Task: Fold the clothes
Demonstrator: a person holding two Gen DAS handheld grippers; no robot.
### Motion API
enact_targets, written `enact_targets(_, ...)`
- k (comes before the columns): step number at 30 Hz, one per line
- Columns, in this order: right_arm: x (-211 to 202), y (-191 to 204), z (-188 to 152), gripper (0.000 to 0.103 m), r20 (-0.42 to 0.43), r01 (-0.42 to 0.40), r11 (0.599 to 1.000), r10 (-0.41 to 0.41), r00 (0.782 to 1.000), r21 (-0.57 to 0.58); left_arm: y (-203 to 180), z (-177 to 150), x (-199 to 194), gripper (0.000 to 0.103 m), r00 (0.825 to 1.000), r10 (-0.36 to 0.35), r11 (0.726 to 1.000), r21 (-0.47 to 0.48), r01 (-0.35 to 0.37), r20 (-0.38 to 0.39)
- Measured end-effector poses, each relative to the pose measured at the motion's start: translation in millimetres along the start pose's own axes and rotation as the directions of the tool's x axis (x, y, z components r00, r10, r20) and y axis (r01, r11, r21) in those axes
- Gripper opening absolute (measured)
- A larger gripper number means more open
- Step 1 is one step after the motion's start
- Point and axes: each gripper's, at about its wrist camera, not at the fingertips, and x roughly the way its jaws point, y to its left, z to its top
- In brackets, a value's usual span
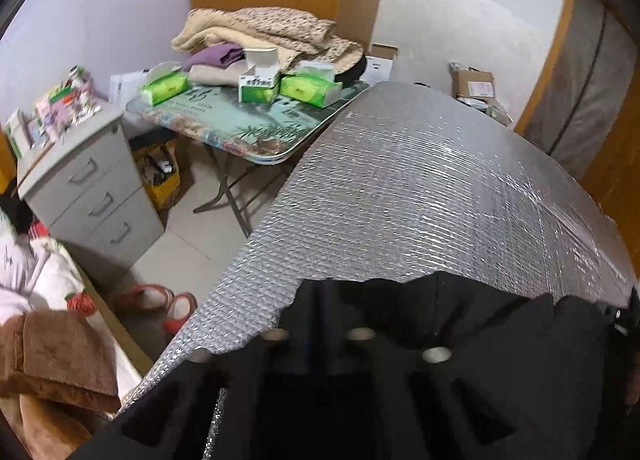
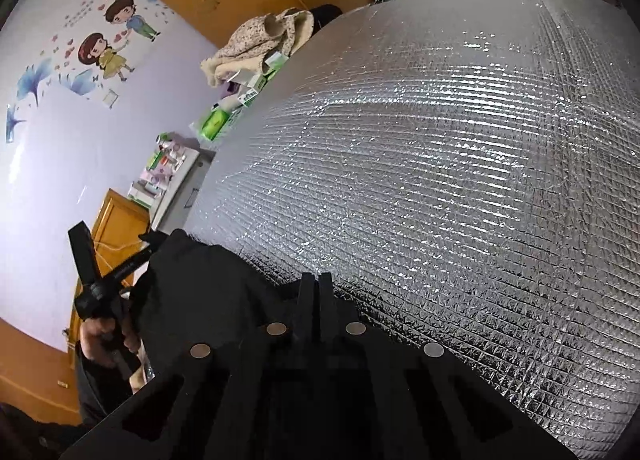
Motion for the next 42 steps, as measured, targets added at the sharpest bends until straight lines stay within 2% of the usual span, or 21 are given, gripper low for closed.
enact_targets(2, -3, -1, 0, 0.001, 0.02, 0.016, 1.0, -0.016, 1.0, 0.003, 3, 1, -2, 0.0, 1.0, 0.019, 1.0, -0.01, -0.019, 0.016)
enact_targets(6, -14, -10, 0, 0.001, 0.051, 0.041, 0.999, -0.042, 0.998, 0.026, 20, 0, -1, 0.0, 0.998, 0.059, 0.995, -0.087, -0.057, 0.018)
enact_targets(9, -18, -21, -1, 0.001, 0.055, 0.067, 0.996, -0.07, 0.996, 0.052, 28, -1, 2, 0.0, 0.999, 0.037, 0.993, -0.116, -0.037, -0.003)
enact_targets(11, -18, -26, -2, 0.001, 0.054, 0.064, 0.996, -0.068, 0.996, 0.066, 25, -1, -3, 0.0, 1.0, 0.01, 0.995, -0.1, -0.008, 0.021)
enact_targets(13, -19, -26, -2, 0.001, 0.055, 0.061, 0.996, -0.065, 0.996, 0.072, 23, 0, -18, 0.0, 0.996, -0.021, 0.995, -0.1, 0.029, 0.081)
enact_targets(17, -19, -24, -2, 0.002, 0.056, 0.07, 0.995, -0.074, 0.996, 0.067, 15, 4, -50, 0.0, 0.976, -0.13, 0.985, -0.093, 0.147, 0.172)
enact_targets(21, -19, -23, -2, 0.002, 0.054, 0.076, 0.995, -0.08, 0.995, 0.067, -11, 3, -57, 0.001, 0.963, -0.213, 0.977, 0.01, 0.214, 0.163)
enact_targets(24, -18, -20, -2, 0.002, 0.052, 0.088, 0.995, -0.091, 0.995, 0.057, -24, 0, -36, 0.001, 0.984, -0.152, 0.988, 0.055, 0.148, 0.089)
enact_targets(26, -18, -20, -3, 0.002, 0.052, 0.092, 0.994, -0.095, 0.994, 0.056, -15, -2, -8, 0.001, 0.991, -0.133, 0.991, 0.003, 0.133, 0.008)
enact_targets(29, -22, -26, -5, 0.001, 0.057, 0.104, 0.992, -0.108, 0.993, 0.072, -5, -4, -5, 0.001, 0.988, -0.153, 0.987, -0.039, 0.153, 0.017)
enact_targets(33, -30, -37, -6, 0.0, 0.071, 0.107, 0.989, -0.114, 0.991, 0.103, -5, -5, -11, 0.001, 0.988, -0.146, 0.989, -0.032, 0.147, 0.044)
enact_targets(36, -37, -38, -8, 0.005, 0.079, 0.091, 0.991, -0.099, 0.992, 0.102, 5, -18, -30, 0.001, 0.984, -0.157, 0.986, -0.049, 0.162, 0.077)
enact_targets(39, -45, -28, -13, 0.006, 0.087, 0.06, 0.996, -0.065, 0.994, 0.063, 15, -31, -49, 0.001, 0.98, -0.168, 0.982, -0.065, 0.176, 0.111)
enact_targets(42, -56, -5, -23, 0.007, 0.106, 0.03, 0.999, -0.027, 0.994, -0.026, 25, -44, -65, 0.001, 0.975, -0.177, 0.979, -0.078, 0.189, 0.133)
